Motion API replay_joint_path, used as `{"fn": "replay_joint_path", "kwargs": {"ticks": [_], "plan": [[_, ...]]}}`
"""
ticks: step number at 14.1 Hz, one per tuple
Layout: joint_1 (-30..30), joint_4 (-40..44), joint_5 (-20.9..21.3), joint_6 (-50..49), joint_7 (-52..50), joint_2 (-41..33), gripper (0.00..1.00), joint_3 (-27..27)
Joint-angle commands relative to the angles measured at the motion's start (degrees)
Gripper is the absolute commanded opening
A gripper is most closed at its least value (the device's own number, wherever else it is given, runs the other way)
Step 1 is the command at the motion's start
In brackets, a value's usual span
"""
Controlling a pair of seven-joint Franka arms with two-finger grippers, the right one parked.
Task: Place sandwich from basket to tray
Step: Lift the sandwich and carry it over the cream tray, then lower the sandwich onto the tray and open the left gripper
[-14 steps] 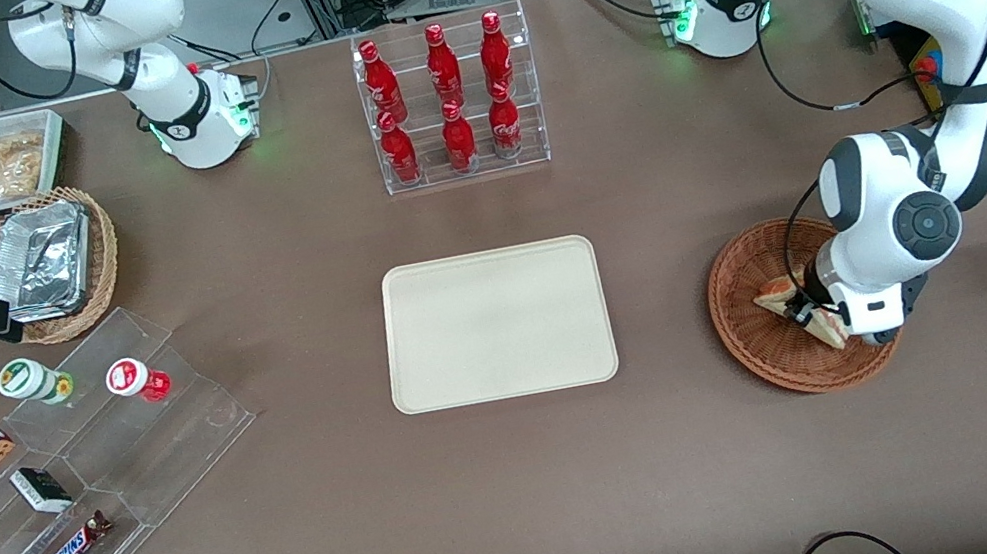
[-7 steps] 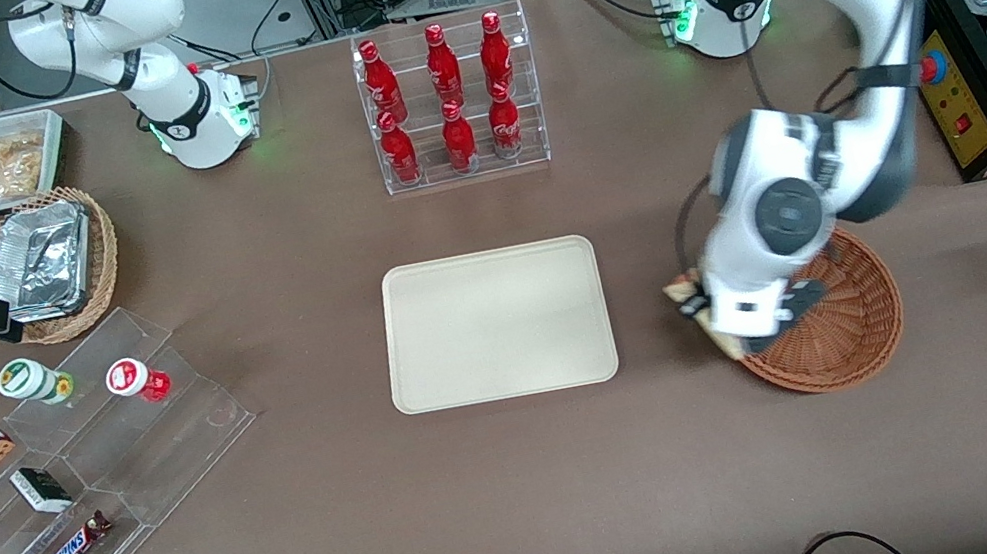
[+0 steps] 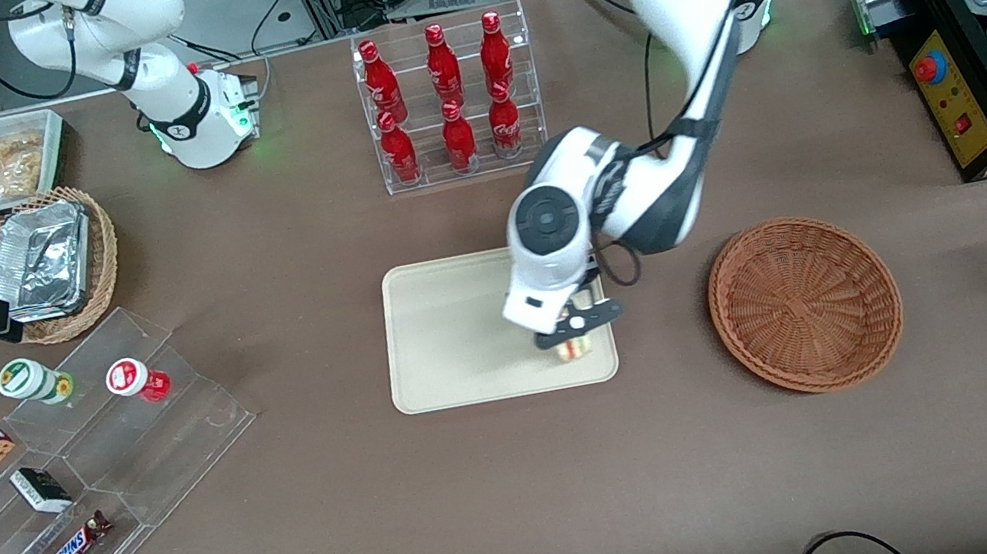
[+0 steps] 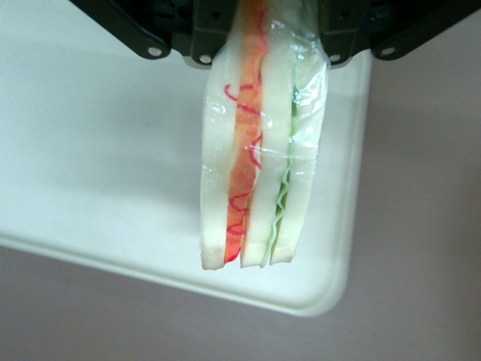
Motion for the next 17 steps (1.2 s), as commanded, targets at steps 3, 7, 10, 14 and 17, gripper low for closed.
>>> {"fn": "replay_joint_path", "kwargs": {"ticks": [3, 7, 10, 14, 17], "plan": [[-4.44, 6.67, 0.06, -1.15, 4.15, 6.48, 0.4, 0.86], [-5.49, 7.11, 0.06, -0.97, 4.15, 8.41, 0.4, 0.86], [-5.58, 7.2, -0.02, -0.71, 4.15, 9.03, 0.4, 0.86], [-5.5, 7.11, -0.11, -3.51, 3.97, 6.23, 1.0, 0.86], [-3.92, 6.58, 0.24, -9.56, 4.5, -0.08, 1.0, 1.47]]}}
